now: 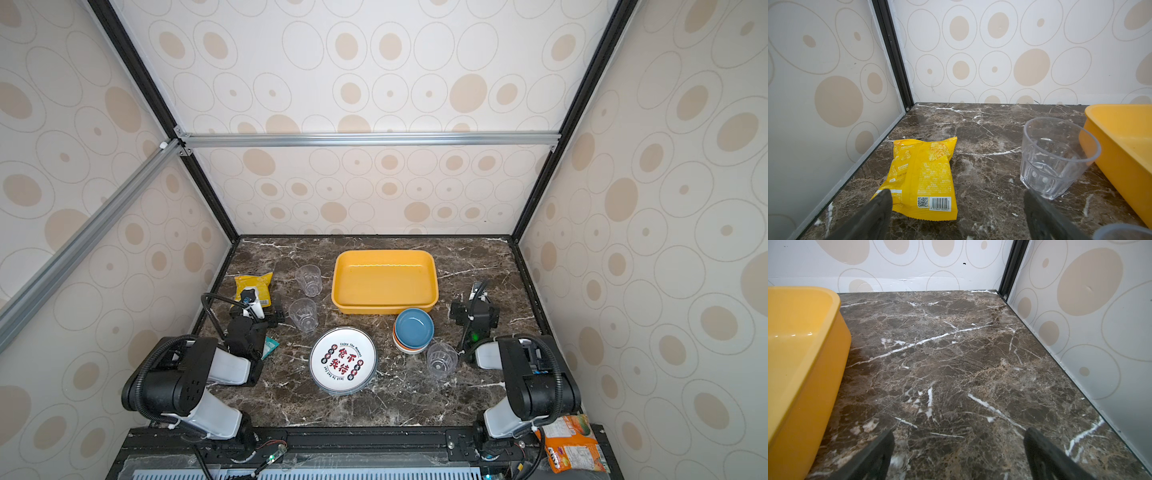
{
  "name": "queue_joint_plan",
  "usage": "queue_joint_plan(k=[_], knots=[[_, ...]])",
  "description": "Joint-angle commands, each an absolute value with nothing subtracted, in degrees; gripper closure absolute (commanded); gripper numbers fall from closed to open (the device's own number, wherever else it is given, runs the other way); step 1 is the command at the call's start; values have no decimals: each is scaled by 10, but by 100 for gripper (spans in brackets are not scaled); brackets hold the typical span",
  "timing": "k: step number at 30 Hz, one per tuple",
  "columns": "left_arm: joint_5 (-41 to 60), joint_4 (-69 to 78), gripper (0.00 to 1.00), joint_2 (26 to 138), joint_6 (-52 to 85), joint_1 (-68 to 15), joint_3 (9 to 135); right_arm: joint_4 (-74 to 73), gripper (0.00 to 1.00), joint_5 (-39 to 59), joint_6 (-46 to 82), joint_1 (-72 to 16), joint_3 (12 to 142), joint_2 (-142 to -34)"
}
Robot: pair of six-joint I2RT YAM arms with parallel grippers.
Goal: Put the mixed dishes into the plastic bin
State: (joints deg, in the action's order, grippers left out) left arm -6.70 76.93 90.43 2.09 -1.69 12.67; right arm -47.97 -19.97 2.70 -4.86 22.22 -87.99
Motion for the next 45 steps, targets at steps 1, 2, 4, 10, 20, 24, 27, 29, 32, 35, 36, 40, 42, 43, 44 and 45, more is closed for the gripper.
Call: queue_joint_plan(k=[1,2,4,10,20,24,27,29,32,35,36,40,42,43,44,45], knots=[[-63,772,2,904,8,-18,132,-479,0,-206,25,-52,230,-880],[-63,772,2,904,7,-19,132,-479,0,-206,25,-52,230,-880],[-63,772,2,905,8,-18,132,-480,0,-206,25,-52,230,-881],[-63,772,2,904,8,-18,131,-479,0,-207,25,-52,230,-881],[-116,795,2,904,27,-19,119,-480,0,-207,26,-52,229,-880],[-117,795,2,901,28,-18,119,-494,0,-207,22,-52,225,-877],[-146,763,2,851,36,-19,112,-492,0,-188,8,-56,209,-840],[-164,684,2,807,40,-21,135,-453,0,-211,12,-58,204,-779],[-198,552,2,737,77,-20,184,-252,0,-231,60,-57,263,-661],[-202,371,2,680,198,-19,253,-58,0,-194,174,-50,346,-589],[-222,282,2,667,280,-16,283,28,0,-198,267,-46,377,-571],[-90,170,2,632,323,-3,327,51,6,2,334,-26,398,-534],[-50,103,2,613,333,-3,342,75,10,79,344,-26,423,-539],[-36,66,2,607,340,-2,355,104,10,100,349,-26,440,-544],[-7,34,2,602,327,-3,367,135,10,119,354,-26,457,-550],[12,-9,2,598,325,-3,383,164,11,128,365,-27,471,-553]])
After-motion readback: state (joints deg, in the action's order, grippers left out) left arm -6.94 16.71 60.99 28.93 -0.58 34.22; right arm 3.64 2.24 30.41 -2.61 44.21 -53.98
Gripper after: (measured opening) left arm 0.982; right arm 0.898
